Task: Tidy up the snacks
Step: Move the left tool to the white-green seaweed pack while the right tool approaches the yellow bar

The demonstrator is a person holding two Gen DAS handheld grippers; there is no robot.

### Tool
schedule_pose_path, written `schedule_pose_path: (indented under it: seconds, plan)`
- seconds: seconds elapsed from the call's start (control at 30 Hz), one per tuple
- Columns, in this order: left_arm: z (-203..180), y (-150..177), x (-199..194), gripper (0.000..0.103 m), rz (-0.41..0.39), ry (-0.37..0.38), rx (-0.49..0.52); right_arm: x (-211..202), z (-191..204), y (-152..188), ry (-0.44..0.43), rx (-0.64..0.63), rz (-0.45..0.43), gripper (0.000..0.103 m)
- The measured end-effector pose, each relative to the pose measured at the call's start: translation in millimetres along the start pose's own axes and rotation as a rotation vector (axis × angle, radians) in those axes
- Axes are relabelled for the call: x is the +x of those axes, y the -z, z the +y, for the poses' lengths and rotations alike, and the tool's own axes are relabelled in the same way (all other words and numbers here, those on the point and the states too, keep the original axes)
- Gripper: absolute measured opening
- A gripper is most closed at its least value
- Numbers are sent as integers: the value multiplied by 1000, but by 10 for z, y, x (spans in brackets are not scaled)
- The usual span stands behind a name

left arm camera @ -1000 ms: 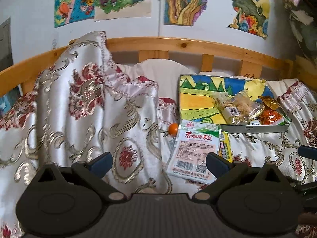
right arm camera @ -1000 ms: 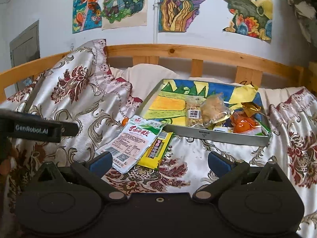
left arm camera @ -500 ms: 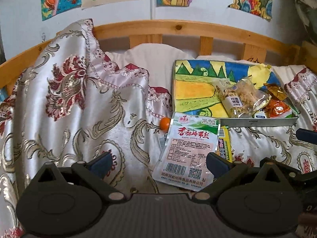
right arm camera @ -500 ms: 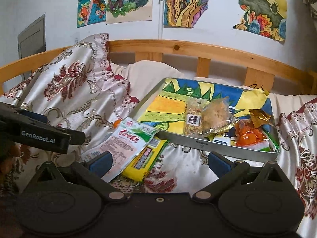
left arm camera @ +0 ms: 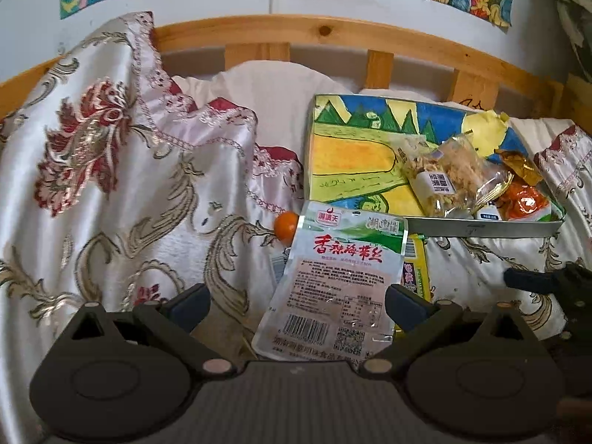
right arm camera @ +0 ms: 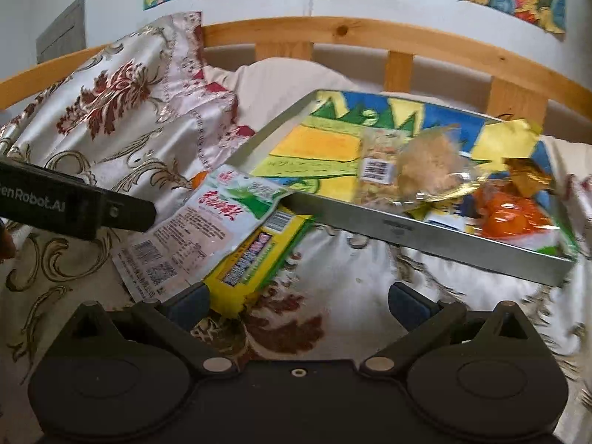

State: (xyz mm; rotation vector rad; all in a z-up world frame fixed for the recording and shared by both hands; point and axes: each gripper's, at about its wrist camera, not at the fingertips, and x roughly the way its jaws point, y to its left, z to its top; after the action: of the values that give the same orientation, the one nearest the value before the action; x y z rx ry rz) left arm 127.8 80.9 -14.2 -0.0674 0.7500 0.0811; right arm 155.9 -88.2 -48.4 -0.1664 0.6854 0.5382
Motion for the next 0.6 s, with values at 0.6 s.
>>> schedule_pose_path:
  seconds: [0.6]
  plan:
    - [-197, -165, 377, 102, 111, 98, 99, 317, 101, 59, -46, -121, 2, 102]
